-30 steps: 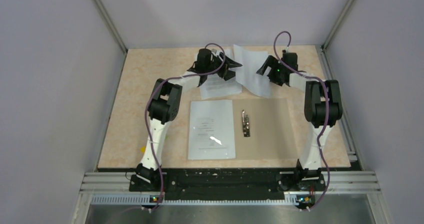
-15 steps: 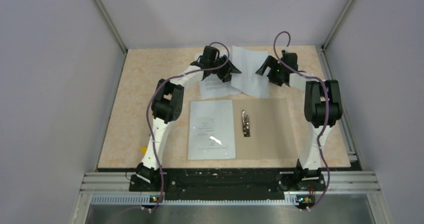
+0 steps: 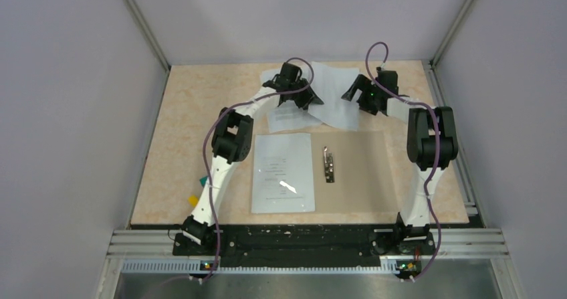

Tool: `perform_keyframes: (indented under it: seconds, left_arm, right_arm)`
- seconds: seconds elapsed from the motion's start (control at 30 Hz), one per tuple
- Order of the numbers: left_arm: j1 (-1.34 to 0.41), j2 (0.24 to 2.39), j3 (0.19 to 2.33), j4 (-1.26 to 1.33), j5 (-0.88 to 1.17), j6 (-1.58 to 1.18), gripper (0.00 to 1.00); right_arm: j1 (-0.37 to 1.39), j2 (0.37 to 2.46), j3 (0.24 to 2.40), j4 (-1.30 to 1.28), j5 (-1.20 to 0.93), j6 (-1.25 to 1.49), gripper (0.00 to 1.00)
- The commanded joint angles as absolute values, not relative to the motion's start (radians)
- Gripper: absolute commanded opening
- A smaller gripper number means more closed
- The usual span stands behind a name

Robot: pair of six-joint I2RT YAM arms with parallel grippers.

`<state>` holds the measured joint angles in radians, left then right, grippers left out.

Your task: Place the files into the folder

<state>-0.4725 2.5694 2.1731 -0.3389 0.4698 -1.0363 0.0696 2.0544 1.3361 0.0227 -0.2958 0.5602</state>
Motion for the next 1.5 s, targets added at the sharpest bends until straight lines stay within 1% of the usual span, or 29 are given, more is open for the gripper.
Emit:
perform_keyframes:
  seconds: [0.0,0.1,0.17,0.3,0.47,0.53,0.63,0.73,0.87,0.97,1.03,1.2,1.3,1.47]
  left_arm:
    - [-0.495,2.571,2.255,-0.385,0.386,-0.957,0.23]
    - [-0.506,2.573,2.28,-0.426,0.327,-0.913,0.0]
    - [-0.503,2.568,2.302,-0.447,0.328,-0.909,0.0]
    - [-0.486,2.5,2.31,-0.389,0.381,-0.986,0.0]
    - [-0.478,2.378,2.285,-0.325,0.453,-1.148,0.0]
    - [-0.479,2.29,2.192,-0.28,0.472,-1.211,0.0]
    - [-0.479,2.084,1.898,-0.157,0.463,-1.303,0.0]
    - [-0.479,1.916,1.613,-0.077,0.48,-1.355,0.0]
    - [-0.493,1.759,1.305,-0.106,0.501,-1.278,0.0]
    - [-0.528,1.693,1.134,-0.153,0.477,-1.186,0.0]
    - [-0.562,1.674,1.067,-0.187,0.455,-1.135,0.0]
    - [-0.612,1.651,0.989,-0.283,0.389,-1.072,0.0]
    - [-0.613,1.644,0.967,-0.305,0.361,-1.064,0.0]
    - [-0.618,1.66,0.969,-0.315,0.359,-1.053,0.0]
  right_arm:
    - [0.087,2.065,1.315,-0.031,-0.309,0.56,0.99]
    - [0.087,2.045,1.324,-0.044,-0.301,0.561,0.99]
    - [0.086,2.016,1.328,-0.054,-0.294,0.562,0.99]
    - [0.069,1.919,1.323,-0.068,-0.292,0.577,0.99]
    - [0.011,1.8,1.288,-0.036,-0.403,0.651,0.99]
    - [0.007,1.75,1.275,-0.048,-0.425,0.655,0.99]
    - [0.007,1.663,1.217,-0.048,-0.426,0.671,0.99]
    - [0.011,1.576,1.102,-0.011,-0.459,0.709,0.99]
    - [0.045,1.452,0.94,-0.017,-0.44,0.698,0.99]
    - [0.093,1.397,0.839,-0.012,-0.448,0.7,0.99]
    - [0.141,1.37,0.787,-0.009,-0.446,0.704,0.99]
    - [0.272,1.329,0.703,-0.022,-0.402,0.712,0.99]
    - [0.291,1.301,0.663,-0.056,-0.348,0.705,0.99]
    - [0.291,1.174,0.639,-0.176,-0.212,0.671,0.99]
